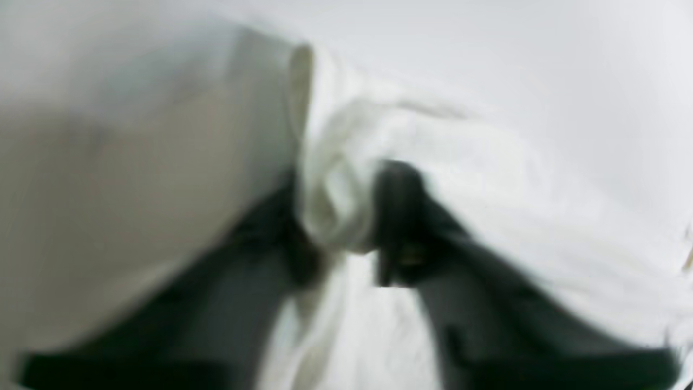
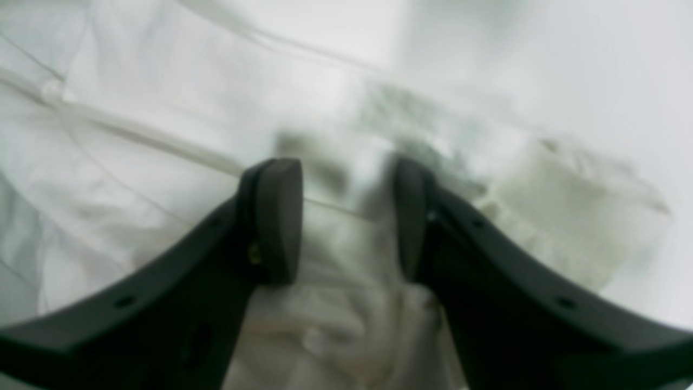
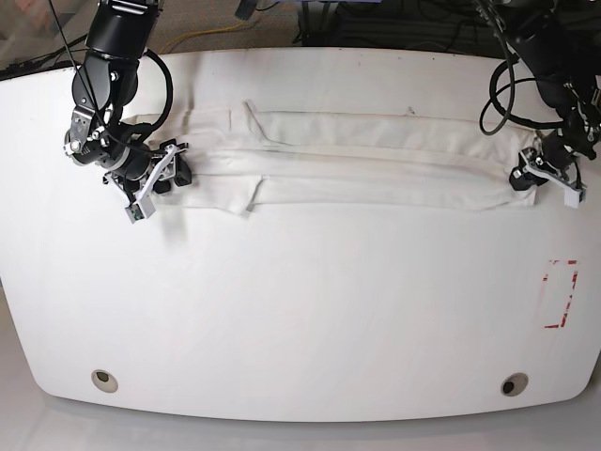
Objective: Fold the T-shirt properly
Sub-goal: 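Hold the strip with the right gripper and fold with the left gripper toward it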
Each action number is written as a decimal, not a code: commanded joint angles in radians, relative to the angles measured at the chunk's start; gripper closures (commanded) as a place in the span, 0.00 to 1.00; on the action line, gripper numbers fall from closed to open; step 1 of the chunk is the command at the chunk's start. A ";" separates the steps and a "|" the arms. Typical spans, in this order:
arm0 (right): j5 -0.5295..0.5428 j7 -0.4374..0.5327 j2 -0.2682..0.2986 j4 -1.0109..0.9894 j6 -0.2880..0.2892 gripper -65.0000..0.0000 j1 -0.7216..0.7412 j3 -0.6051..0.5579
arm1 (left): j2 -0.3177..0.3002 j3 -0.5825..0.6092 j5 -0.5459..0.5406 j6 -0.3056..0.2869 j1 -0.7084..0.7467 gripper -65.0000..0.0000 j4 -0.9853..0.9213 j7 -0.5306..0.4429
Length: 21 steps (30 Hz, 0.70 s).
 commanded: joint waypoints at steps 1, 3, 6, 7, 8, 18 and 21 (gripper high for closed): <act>0.004 -0.009 0.009 0.012 0.001 0.60 0.007 0.002 | -0.009 0.004 0.022 -0.041 0.000 0.93 0.011 0.026; 0.004 -0.009 0.009 0.012 0.001 0.60 0.007 0.002 | -0.009 0.004 0.017 -0.076 0.029 0.93 0.041 0.026; 0.004 -0.009 0.009 0.012 0.001 0.60 0.007 0.002 | -0.008 0.005 0.017 -0.084 0.061 0.93 0.154 0.028; 0.004 -0.009 0.009 0.012 0.001 0.60 0.007 0.003 | -0.006 0.008 0.017 -0.084 0.081 0.93 0.219 0.032; 0.004 -0.009 0.009 0.012 0.001 0.60 0.007 0.003 | -0.005 0.021 0.017 -0.084 0.097 0.93 0.260 0.040; 0.004 -0.009 0.009 0.012 0.001 0.60 0.007 0.005 | 0.067 0.131 0.016 -0.086 0.212 0.93 0.680 0.124; 0.004 -0.009 0.009 0.012 0.001 0.60 0.005 0.005 | 0.107 0.185 0.016 -0.086 0.206 0.93 0.739 0.183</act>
